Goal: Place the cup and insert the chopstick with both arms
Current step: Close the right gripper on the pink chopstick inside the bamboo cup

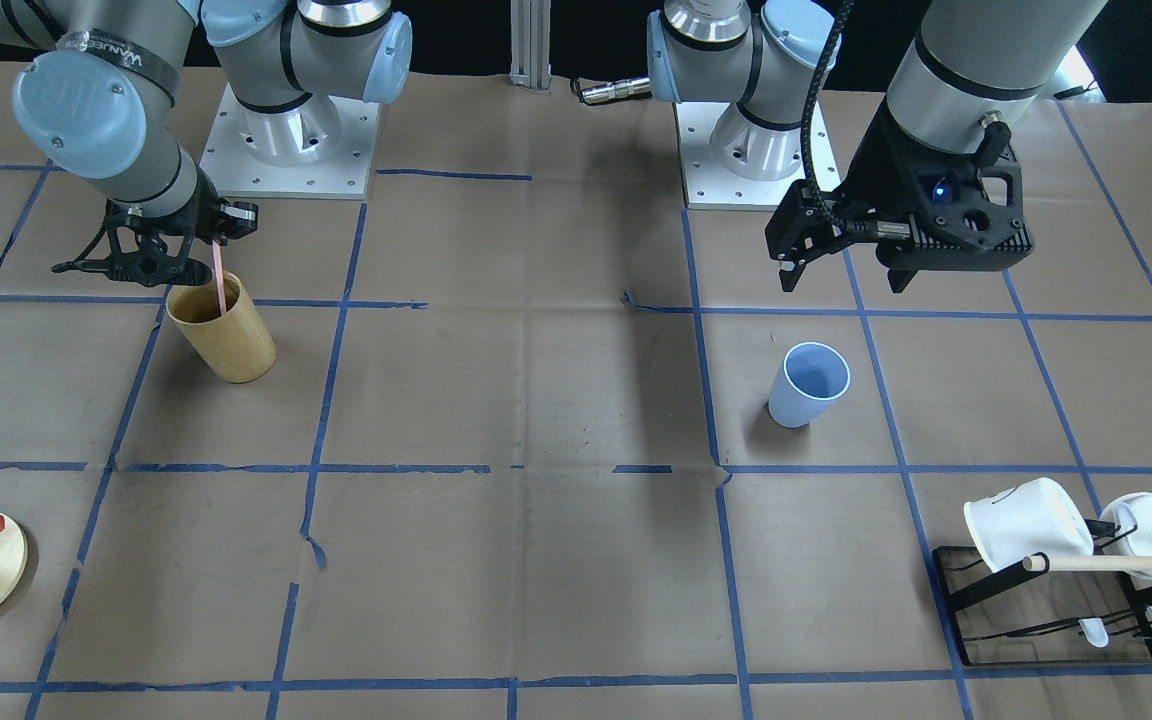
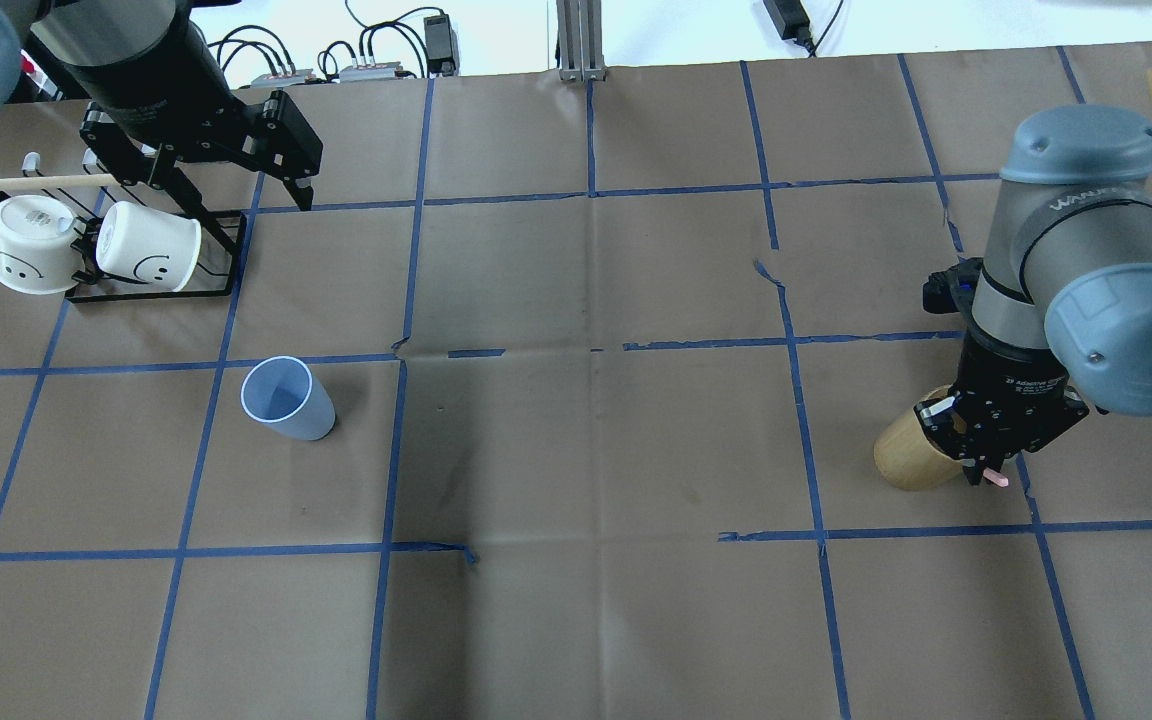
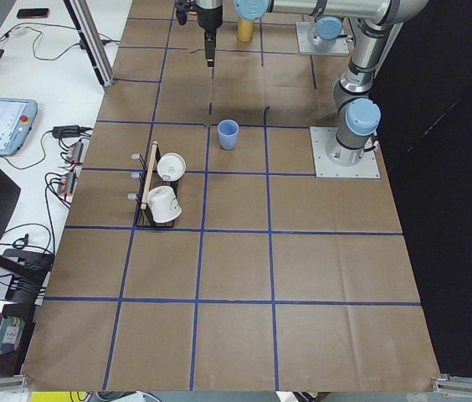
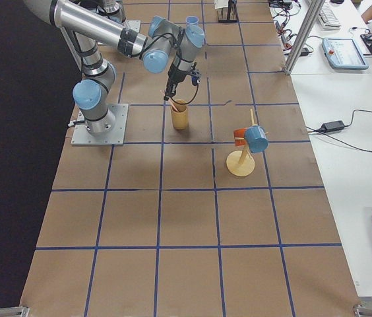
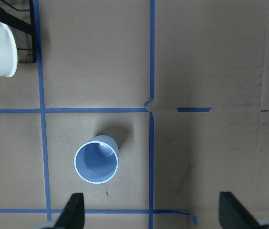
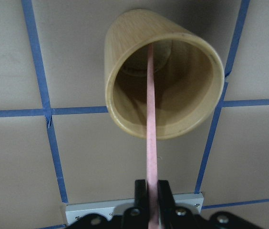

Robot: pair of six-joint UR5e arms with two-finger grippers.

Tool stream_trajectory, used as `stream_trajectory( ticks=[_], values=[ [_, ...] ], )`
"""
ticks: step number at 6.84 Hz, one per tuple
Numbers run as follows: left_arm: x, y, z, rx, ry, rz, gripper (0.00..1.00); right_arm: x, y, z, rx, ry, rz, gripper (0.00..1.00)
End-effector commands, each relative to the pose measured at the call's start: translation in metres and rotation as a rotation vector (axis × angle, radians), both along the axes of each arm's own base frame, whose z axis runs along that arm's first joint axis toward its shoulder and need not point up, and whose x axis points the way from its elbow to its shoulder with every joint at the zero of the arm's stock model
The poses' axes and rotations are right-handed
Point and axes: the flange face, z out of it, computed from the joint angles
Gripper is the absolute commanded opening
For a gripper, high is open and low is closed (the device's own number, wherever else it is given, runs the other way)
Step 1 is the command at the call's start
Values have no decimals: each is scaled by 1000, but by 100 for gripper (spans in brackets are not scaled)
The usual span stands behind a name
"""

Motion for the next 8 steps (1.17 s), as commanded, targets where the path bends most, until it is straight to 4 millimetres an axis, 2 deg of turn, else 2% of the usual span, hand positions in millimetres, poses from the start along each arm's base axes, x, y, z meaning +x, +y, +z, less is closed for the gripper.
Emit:
stream_trajectory(
  ticks=[1,2,3,6,7,8],
  values=[
    [1,0,1,-1,3,2,100,0,-1,1,-2,0,0,18],
    [1,0,1,-1,1,2,100,0,-3,3,-7,0,-1,18],
    [1,0,0,0,3,-1,100,-1,-6,8,-18,1,-3,12],
    [15,-3,0,0,3,19,100,-3,-22,37,-51,12,-30,10],
    [25,-4,-3,10,3,14,100,-5,-32,53,-53,9,-31,10],
    [44,-3,-18,45,7,14,100,-6,-45,70,-31,1,-32,10]
  ],
)
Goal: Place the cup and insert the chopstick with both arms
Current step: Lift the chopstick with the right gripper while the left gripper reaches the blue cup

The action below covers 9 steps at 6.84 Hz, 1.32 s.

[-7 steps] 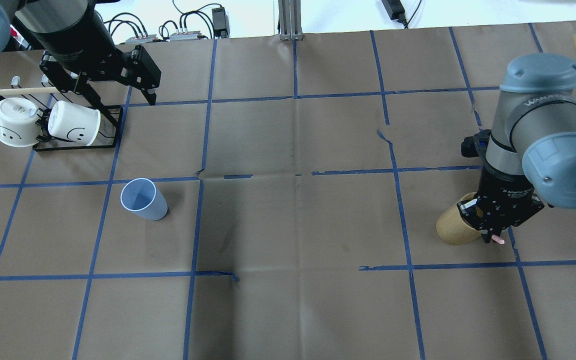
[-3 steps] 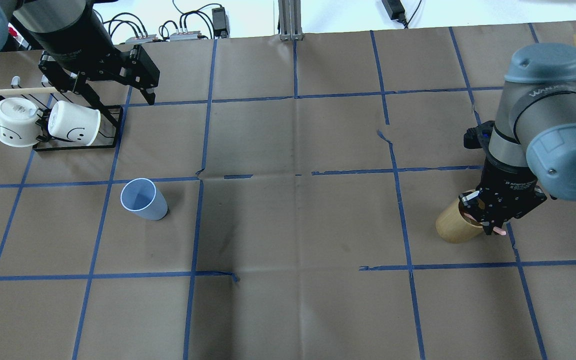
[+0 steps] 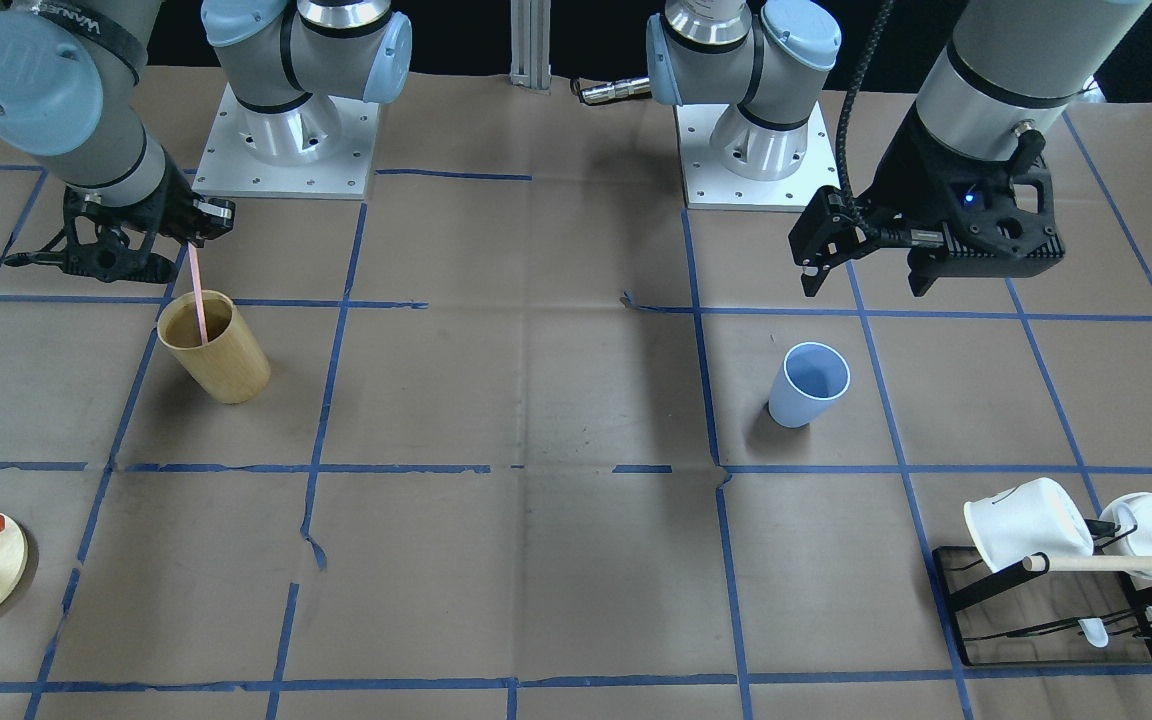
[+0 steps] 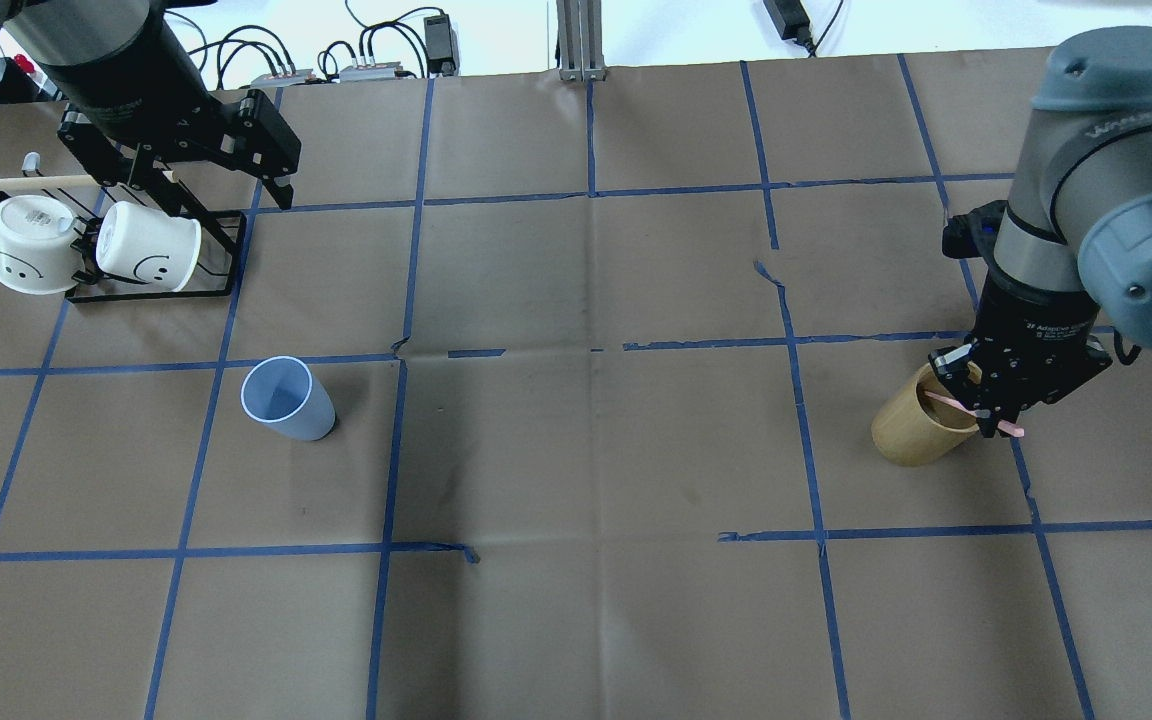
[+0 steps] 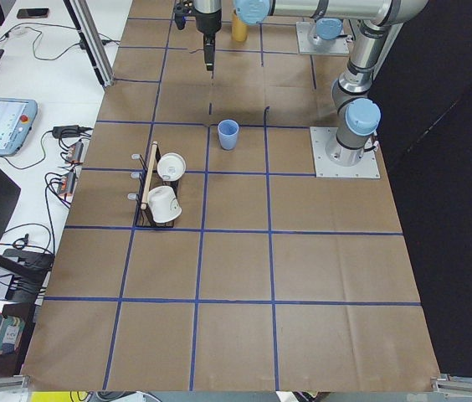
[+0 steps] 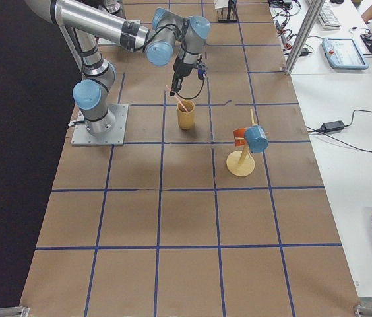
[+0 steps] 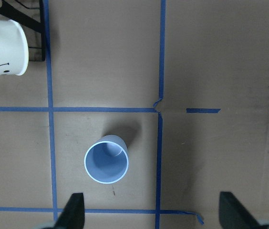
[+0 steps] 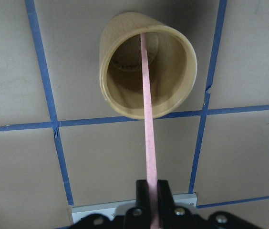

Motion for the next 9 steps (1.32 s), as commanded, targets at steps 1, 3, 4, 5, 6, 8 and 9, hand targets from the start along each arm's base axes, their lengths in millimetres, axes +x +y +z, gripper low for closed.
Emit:
stream_trajectory(
  ticks=[1,3,4,5,6,8,9],
  values=[
    [35,8,-27,60,8,-9,100,-4,-25,38,50,-14,-5,10],
    [79,14,-67,76,25,16,100,-5,-33,83,103,-28,-21,10],
    [88,16,-89,85,30,32,100,-1,-32,102,118,-60,-34,10],
    [91,16,-116,84,30,14,100,0,-37,114,125,-78,-41,10],
    [100,18,-143,67,29,35,100,2,-41,123,144,-108,-54,10],
    [99,30,-196,100,39,37,100,0,-61,136,177,-123,-60,10],
    [98,34,-212,135,47,37,100,0,-73,137,199,-146,-70,10]
  ],
)
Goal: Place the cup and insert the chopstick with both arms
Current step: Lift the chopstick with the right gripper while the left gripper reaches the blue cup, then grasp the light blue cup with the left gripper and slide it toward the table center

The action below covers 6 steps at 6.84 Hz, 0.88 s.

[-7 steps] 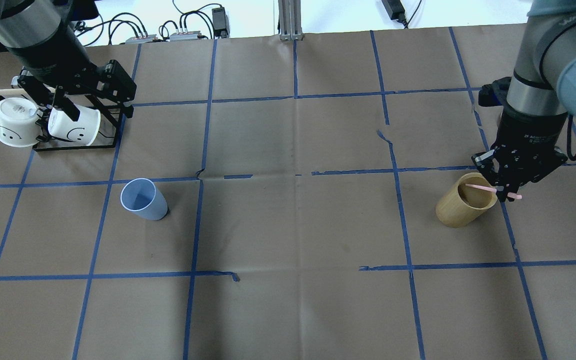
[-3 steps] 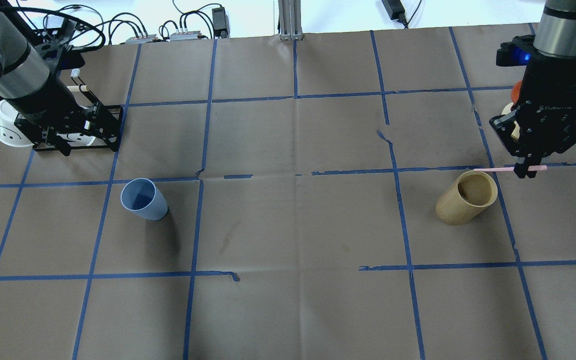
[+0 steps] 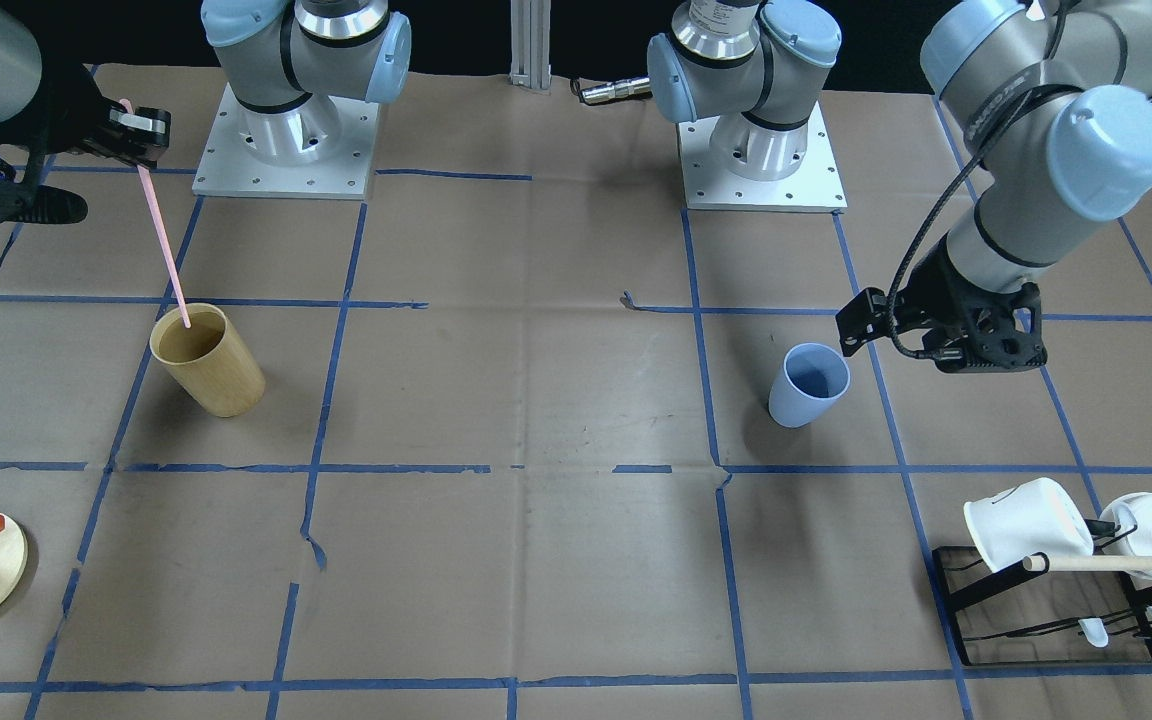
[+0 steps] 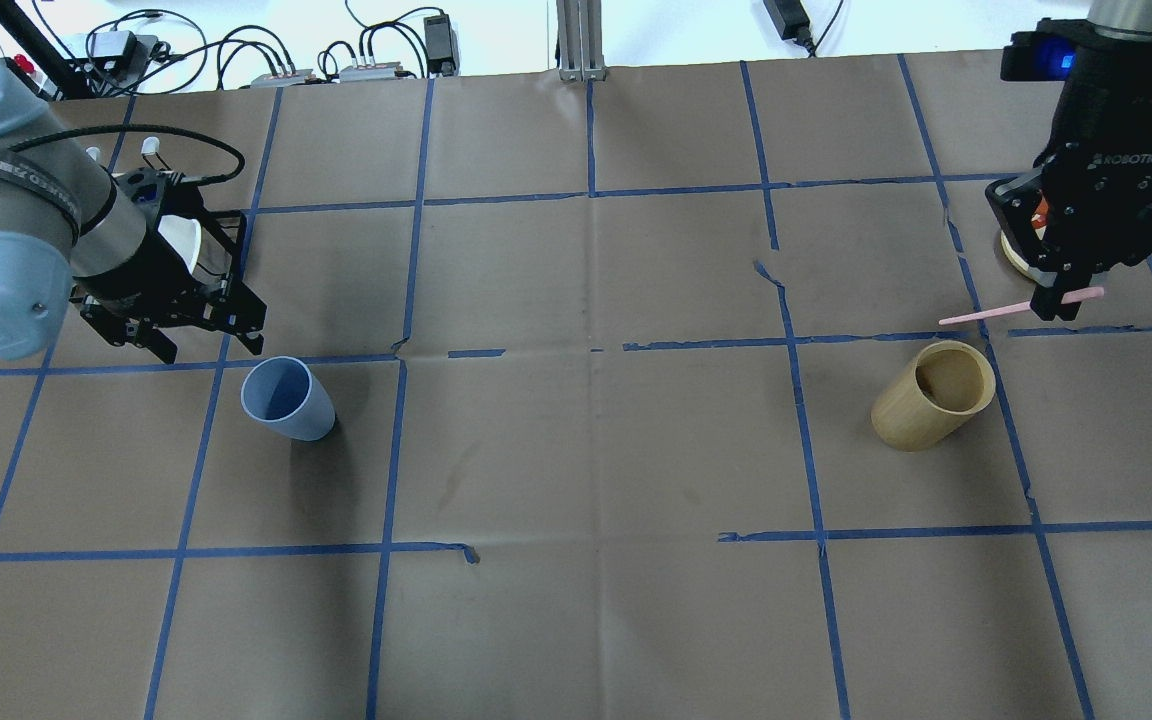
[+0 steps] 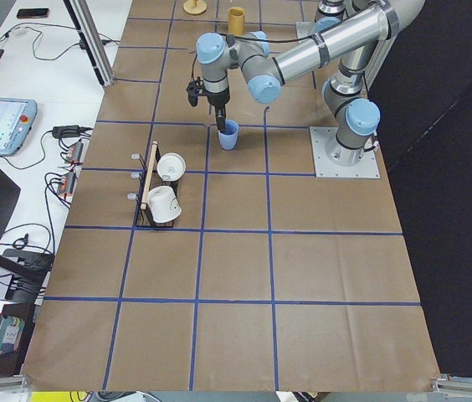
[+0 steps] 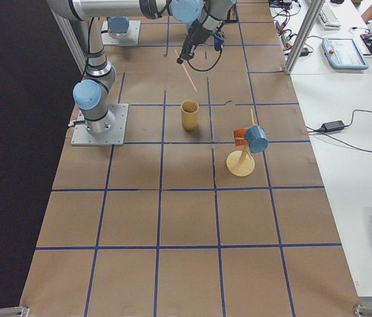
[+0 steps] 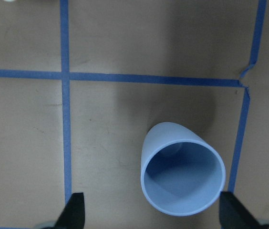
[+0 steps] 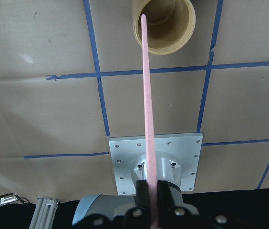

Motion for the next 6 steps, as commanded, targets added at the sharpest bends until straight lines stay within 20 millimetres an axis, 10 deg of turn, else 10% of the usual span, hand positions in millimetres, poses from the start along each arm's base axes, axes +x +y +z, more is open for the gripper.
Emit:
stream_trajectory(
  ticks=[1,4,5,6],
  values=[
    [-3,12,-37,56,10,-2,100,-1,-29,-1,72,-37,-12,10],
    [-2,10,-64,98,22,-1,98,7,-57,-7,155,-58,-63,10],
    [-1,9,-63,96,19,-1,76,11,-58,-13,169,-60,-59,10],
    [-1,8,-61,91,17,-1,31,13,-60,-15,171,-60,-56,10]
  ],
)
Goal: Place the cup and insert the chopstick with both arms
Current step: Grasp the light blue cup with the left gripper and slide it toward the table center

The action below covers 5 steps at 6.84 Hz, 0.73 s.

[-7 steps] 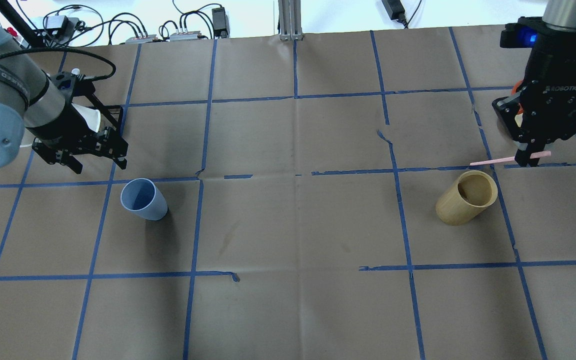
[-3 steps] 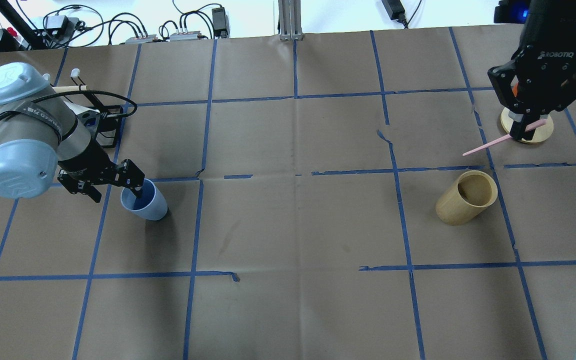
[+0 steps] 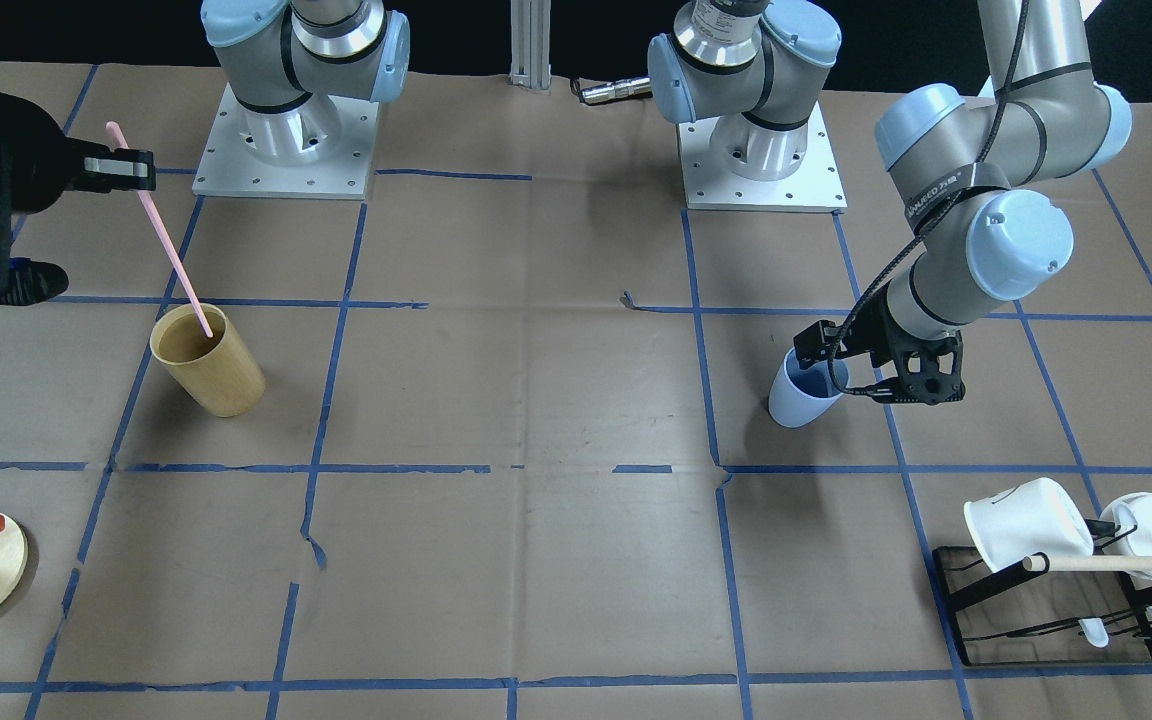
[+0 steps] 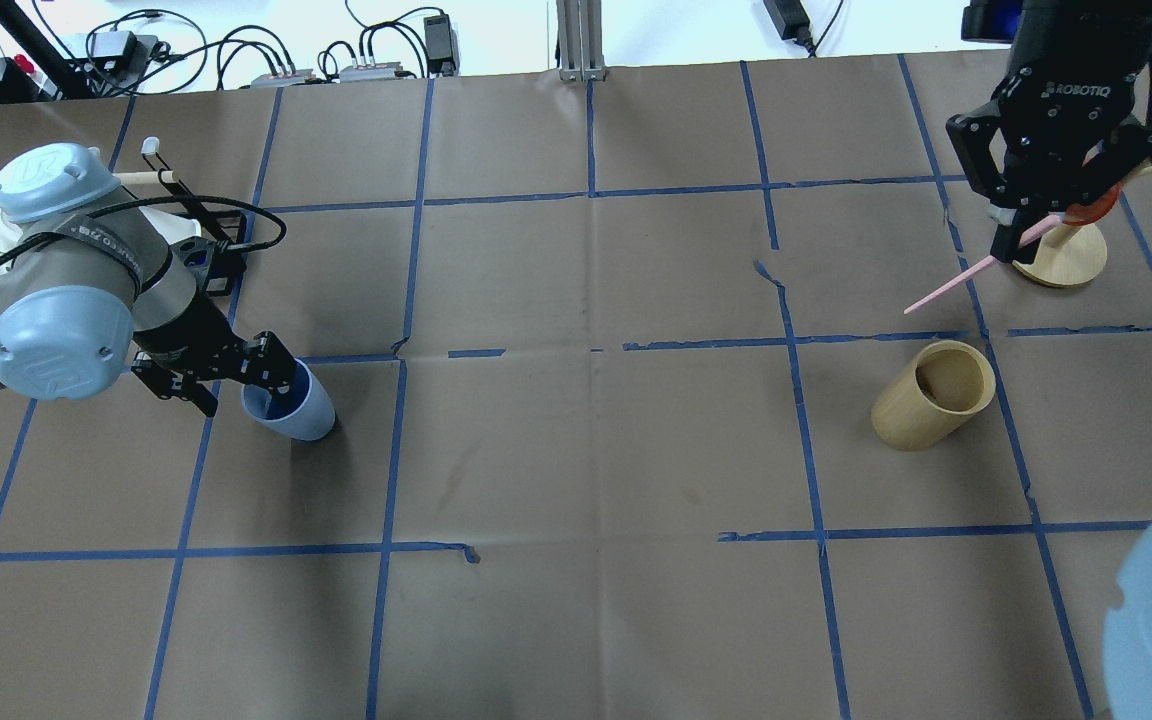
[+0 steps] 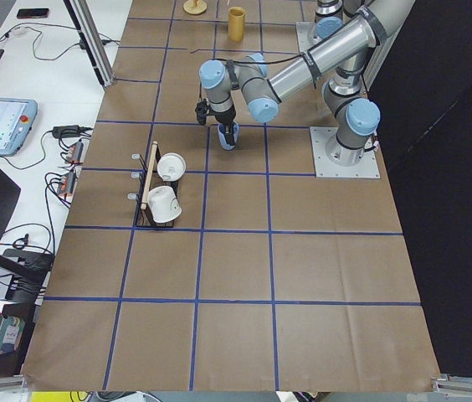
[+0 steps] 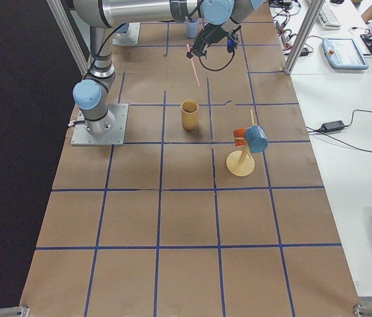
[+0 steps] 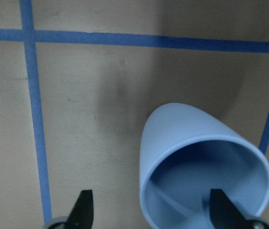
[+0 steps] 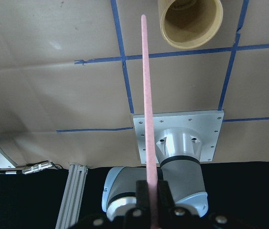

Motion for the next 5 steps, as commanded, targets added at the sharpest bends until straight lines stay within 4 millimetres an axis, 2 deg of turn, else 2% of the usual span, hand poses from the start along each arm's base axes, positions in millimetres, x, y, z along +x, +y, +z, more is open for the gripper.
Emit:
stream_trajectory(
  ticks=[1,2,4,5],
  values=[
    [1,-2,0,-3,-2,1,10,12,-4,-6,15,7,-5,10],
    [1,-2,1,-6,0,4,1,22,-3,-7,17,-5,-24,10],
    [-1,-5,9,-26,0,9,0,23,-2,-8,33,-8,-24,10],
    [-10,-7,15,-38,4,14,0,25,-2,-8,38,-18,-32,10]
  ],
)
